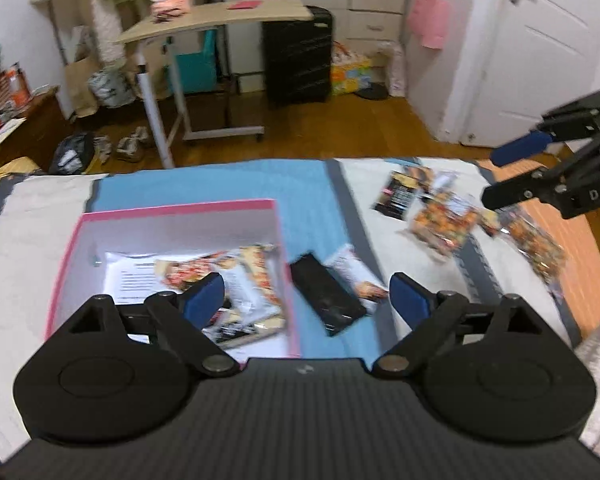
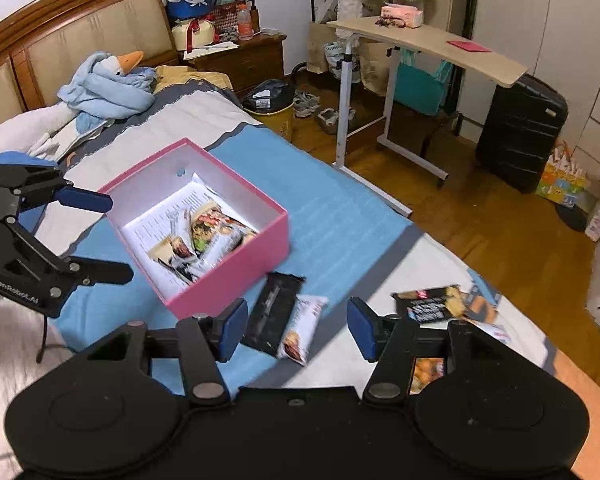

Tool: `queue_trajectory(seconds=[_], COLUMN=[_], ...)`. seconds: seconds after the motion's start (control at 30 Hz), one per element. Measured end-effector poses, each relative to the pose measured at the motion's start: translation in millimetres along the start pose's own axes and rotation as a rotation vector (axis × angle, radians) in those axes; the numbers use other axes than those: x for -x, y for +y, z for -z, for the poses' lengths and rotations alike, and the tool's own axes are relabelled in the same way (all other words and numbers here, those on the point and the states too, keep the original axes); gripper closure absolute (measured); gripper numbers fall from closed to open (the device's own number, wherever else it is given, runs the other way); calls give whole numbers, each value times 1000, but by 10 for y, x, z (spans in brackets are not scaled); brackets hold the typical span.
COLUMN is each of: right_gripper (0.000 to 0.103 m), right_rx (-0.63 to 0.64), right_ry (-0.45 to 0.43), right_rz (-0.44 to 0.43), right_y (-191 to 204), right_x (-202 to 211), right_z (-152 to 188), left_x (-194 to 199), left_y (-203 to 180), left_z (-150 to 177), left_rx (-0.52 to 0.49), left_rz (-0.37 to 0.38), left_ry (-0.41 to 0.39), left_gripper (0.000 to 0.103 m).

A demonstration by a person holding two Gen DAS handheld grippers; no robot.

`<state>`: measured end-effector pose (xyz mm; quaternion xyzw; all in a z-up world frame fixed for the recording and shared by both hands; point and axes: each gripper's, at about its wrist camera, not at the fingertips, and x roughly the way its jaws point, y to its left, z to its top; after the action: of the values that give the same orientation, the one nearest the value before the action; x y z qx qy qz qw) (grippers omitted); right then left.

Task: Organize snacks
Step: 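Withdraw both open grippers from the pink box, then grasp a white snack bar with the left gripper while the right gripper grasps a small white packet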

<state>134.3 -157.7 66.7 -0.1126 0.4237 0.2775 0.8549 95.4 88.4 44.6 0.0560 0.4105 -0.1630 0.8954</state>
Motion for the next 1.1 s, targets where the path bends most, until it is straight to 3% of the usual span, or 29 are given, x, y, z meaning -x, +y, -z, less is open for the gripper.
queue_trajectory(seconds=[0.2, 0.5, 0.73, 0.83, 1.03, 1.1], right_gripper=[28, 27, 28, 28, 29, 29], right_rx=[-74, -321, -566, -608, -705, -715], right_ry=[-22, 70, 88, 83, 55, 49], right_rz=[18, 56, 63, 101, 153, 166], right_y=[-296, -955, -1588, -1797, -2251, -2357], right_x=[111, -356, -910, -1095, -1441, -1560], right_z=[211, 130, 370, 517, 746, 810], left_x=[-153, -821, -1401, -1636, -2042, -2159], left_y=[-445, -773, -819, -831, -819, -771], left_z=[-40, -119, -140, -133, -82, -57], left_rx=[-17, 44, 62, 77, 71, 89], left_rz=[40, 94, 48, -10, -57, -57], left_ry=[40, 85, 134, 130, 146, 173], left_gripper=[9, 9, 12, 12, 13, 17])
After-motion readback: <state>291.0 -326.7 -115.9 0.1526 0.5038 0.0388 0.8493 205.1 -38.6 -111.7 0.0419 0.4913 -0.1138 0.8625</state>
